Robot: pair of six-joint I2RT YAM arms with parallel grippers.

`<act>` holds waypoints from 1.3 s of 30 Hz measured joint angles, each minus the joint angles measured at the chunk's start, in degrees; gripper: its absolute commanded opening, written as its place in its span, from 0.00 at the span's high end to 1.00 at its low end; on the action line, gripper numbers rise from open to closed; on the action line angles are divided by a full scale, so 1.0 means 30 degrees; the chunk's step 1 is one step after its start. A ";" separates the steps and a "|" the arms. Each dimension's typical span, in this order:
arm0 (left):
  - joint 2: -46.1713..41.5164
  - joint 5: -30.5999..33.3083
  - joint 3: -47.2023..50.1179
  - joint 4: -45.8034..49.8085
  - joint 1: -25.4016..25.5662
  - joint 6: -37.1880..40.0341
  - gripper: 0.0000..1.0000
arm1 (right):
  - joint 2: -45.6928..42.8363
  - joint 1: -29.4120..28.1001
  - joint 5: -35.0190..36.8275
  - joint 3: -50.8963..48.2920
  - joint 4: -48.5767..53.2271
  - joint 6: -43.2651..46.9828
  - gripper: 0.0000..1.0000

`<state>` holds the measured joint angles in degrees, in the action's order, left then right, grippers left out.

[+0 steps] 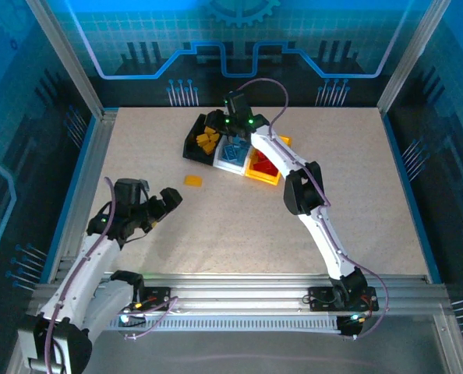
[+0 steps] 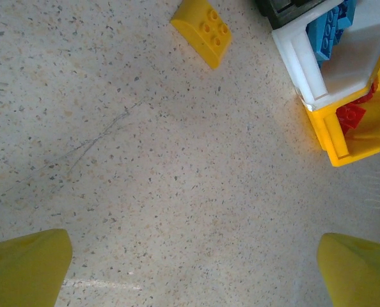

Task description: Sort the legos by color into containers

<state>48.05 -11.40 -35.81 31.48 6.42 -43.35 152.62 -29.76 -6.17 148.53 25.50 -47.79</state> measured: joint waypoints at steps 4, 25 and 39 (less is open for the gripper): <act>0.0095 0.0000 0.0015 -0.0022 0.0000 -0.0007 0.01 | 0.0000 0.0066 0.0066 0.0000 0.0138 0.0153 0.41; 1.0367 0.0896 -0.7147 0.2011 0.0590 0.6244 0.01 | -1.4520 0.0153 -0.2040 -1.7078 -0.2295 0.6069 0.41; 1.8425 0.0860 -1.3442 0.1253 0.1144 1.4972 0.01 | -2.1748 0.0182 -0.1880 -2.6199 -0.2623 0.7089 0.40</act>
<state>103.33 -8.82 -76.14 35.24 9.85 1.56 87.37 -29.21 -11.81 69.93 17.63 -26.52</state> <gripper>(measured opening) 0.989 0.598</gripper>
